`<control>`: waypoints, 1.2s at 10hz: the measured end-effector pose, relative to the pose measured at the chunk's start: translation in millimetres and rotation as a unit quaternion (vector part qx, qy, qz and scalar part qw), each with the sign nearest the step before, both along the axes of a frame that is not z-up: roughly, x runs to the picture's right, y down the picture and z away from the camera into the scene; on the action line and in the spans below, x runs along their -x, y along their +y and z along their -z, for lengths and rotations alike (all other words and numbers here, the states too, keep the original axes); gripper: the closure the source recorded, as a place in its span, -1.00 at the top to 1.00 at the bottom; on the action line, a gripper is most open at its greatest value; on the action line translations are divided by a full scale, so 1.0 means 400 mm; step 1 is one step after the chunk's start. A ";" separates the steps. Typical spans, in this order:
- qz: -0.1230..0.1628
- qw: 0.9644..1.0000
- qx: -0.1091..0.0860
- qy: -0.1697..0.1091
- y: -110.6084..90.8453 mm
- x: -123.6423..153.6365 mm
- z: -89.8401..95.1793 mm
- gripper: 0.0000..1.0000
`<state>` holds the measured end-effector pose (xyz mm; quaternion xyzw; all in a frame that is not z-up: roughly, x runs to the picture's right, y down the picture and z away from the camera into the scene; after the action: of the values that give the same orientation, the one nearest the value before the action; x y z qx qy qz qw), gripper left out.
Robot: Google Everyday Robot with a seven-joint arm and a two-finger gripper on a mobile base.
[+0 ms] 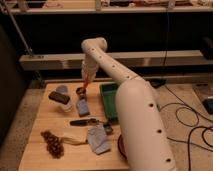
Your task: Place pepper in metal cup
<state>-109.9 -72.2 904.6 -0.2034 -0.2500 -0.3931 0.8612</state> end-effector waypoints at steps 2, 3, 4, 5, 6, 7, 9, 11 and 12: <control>0.000 1.000 0.003 0.001 0.001 0.001 -0.006 -0.71; -0.001 1.000 0.004 0.001 0.001 0.002 -0.008 -0.69; -0.001 1.000 0.007 0.002 0.003 0.003 -0.011 -0.50; -0.001 1.000 0.008 0.002 0.004 0.005 -0.011 -0.33; 0.000 1.000 0.009 0.003 0.007 0.008 -0.012 -0.10; 0.001 1.000 0.009 0.004 0.006 0.010 -0.010 0.04; 0.001 1.000 0.004 0.006 0.000 0.007 -0.004 0.48; -0.007 1.000 -0.003 0.005 -0.009 0.000 0.006 0.60; -0.007 1.000 -0.003 0.006 -0.010 -0.007 0.005 0.60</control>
<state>-107.2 -76.3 902.6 -0.2016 -0.2449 -0.3861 0.8662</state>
